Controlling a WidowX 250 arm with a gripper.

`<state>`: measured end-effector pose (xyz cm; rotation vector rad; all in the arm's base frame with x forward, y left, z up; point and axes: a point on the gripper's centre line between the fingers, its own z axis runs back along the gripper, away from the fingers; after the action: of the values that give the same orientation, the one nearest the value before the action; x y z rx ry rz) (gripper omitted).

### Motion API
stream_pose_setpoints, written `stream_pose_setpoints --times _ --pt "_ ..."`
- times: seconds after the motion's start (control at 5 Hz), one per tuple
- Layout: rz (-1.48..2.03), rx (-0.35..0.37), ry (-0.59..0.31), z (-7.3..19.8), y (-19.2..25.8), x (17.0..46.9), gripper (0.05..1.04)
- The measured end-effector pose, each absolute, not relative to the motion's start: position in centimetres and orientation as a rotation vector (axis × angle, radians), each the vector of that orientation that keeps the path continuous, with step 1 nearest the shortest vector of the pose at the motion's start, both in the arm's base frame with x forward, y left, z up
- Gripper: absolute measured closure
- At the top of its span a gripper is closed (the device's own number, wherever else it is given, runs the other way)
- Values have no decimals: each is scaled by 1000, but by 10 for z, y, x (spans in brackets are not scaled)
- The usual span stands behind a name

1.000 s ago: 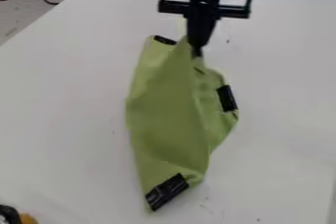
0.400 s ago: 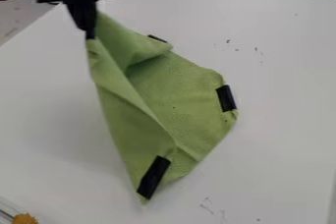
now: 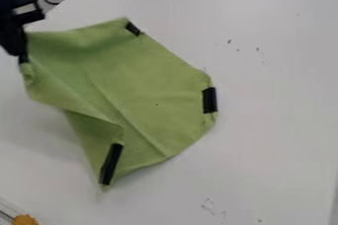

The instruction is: Unfold the cloth from top right to bottom left

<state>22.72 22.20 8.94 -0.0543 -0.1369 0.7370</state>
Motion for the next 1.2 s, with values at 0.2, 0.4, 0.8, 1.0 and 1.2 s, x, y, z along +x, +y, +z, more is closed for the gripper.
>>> stream_pose_setpoints --times 0.2,0.4,0.8,1.0,1.2 --pt "775 -84 -130 73 230 208 1030" --pt "807 -121 -107 50 235 192 1010" --pt "802 -133 -57 37 236 182 607" --pt "777 -90 -22 37 236 181 298" --pt "738 -24 -4 51 234 186 81"
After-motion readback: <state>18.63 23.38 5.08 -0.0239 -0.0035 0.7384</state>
